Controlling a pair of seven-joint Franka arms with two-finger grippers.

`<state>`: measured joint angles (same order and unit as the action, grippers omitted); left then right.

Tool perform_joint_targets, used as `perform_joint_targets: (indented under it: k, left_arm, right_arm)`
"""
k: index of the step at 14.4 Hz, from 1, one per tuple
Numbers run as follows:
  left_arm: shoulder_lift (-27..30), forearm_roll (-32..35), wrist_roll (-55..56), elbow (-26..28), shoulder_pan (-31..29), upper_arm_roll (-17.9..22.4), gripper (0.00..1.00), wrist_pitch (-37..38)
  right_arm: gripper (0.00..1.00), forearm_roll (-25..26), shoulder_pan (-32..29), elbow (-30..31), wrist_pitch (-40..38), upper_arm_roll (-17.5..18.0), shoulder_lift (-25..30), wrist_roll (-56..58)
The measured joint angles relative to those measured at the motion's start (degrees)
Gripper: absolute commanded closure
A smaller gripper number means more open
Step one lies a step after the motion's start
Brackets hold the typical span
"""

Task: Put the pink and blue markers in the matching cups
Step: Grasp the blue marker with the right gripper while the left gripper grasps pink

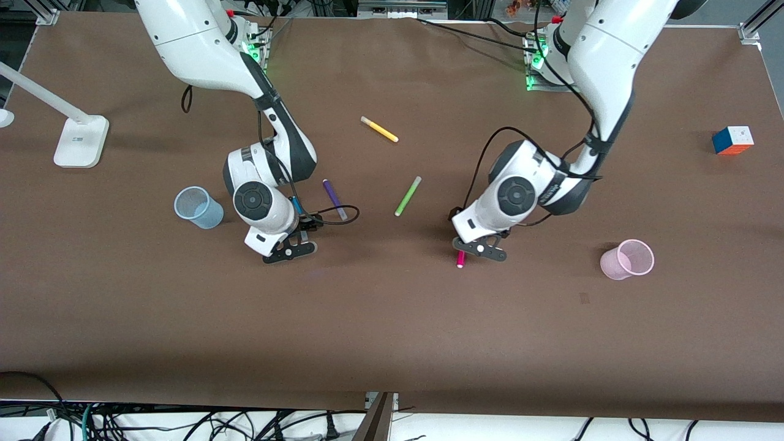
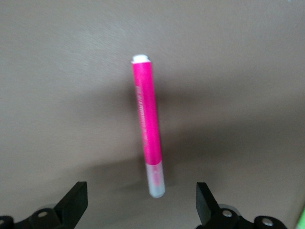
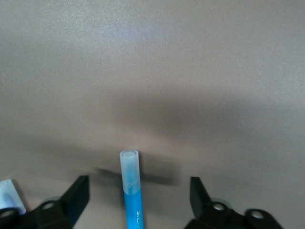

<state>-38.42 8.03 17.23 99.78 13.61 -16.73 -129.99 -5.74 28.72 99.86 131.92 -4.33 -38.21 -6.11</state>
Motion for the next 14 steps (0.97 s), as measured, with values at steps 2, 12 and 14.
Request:
perform_joint_targets:
  k: [2,12,14]
  left_arm:
    - [-0.96,2.03,3.27,-0.01,1.85,0.0,0.0,-0.57]
    - [-1.74,3.41,4.87,-0.21,2.51,0.48,0.8,-0.6]
    - [-1.83,3.41,4.87,-0.21,2.51,0.5,0.89,-0.59]
  right_arm:
    - [0.54,0.0,0.0,0.01,0.25,0.0,-0.08,0.02]
    - [1.0,0.02,0.1,0.11,2.5,-0.02,-0.77,0.28]
    - [1.0,0.02,0.13,-0.3,2.77,-0.05,-0.26,2.51]
